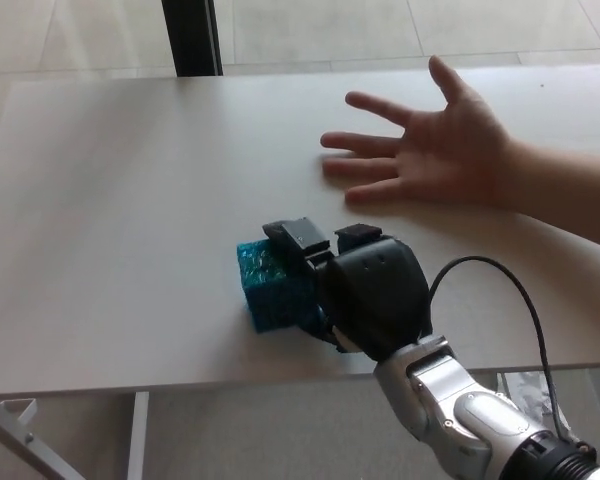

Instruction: The robot uses its right hand to pick up a cube kept in the middle of the desk infront of it and hands it to a person

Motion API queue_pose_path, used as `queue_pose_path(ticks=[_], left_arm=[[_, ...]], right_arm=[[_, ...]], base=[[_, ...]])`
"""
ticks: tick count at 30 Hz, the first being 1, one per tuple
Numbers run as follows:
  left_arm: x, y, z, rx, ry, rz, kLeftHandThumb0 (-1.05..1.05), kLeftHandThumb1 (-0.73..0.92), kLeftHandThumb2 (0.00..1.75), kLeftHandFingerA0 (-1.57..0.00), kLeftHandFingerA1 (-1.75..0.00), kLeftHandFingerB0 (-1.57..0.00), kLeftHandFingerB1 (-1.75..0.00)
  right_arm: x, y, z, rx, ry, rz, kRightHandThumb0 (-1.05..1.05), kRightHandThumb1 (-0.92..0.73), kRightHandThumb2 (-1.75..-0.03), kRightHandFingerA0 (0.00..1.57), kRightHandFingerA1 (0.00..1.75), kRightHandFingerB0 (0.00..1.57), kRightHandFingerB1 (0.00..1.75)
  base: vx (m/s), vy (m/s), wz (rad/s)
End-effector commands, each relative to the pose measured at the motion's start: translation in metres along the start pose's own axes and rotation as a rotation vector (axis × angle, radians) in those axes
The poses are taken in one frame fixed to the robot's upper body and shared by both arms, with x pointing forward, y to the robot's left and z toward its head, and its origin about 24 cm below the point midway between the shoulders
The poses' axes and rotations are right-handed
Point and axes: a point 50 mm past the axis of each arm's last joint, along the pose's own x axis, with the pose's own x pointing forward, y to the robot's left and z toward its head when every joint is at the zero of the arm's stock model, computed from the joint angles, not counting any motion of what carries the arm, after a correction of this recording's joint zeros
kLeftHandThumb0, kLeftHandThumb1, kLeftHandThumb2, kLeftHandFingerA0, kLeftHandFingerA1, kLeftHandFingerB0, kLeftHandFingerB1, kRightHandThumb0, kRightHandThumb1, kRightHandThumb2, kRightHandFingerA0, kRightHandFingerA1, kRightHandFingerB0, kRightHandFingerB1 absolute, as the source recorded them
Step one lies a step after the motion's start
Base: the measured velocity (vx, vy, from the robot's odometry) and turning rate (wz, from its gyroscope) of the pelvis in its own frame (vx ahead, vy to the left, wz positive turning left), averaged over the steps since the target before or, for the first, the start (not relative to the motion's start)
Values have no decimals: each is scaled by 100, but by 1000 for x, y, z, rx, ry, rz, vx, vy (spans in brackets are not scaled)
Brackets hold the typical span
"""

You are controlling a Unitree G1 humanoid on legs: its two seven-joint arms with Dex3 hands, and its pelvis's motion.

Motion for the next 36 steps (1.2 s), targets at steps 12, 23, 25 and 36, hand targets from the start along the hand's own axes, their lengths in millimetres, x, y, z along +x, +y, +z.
queue_pose_path(ticks=[12, 23, 25, 36], left_arm=[[-2, 11, -2, 24, -8, 36, -105, 61, 103, -57, -142, -29, -133], [-4, 15, -5, 9, -1, 38, -105, 62, 98, -65, -147, -27, -128], [-4, 14, -5, 6, -6, 37, -105, 63, 97, -60, -145, -29, -130], [-3, 11, -3, 11, -11, 30, -105, 60, 101, -55, -145, -32, -138]], right_arm=[[56, -103, -36, 97, 53, -360, -24, -54, -76, 86, 145, 91, 87], [76, -166, -110, -250, 103, -293, -36, -50, -59, 83, 161, 96, 71], [76, -171, -118, -315, 103, -248, -40, -51, -55, 84, 159, 96, 65], [65, -151, -142, -609, 64, 6, -42, -50, -59, 81, 156, 96, 75]], base=[[0, 0, 0], [0, 0, 0], [0, 0, 0], [0, 0, 0]])
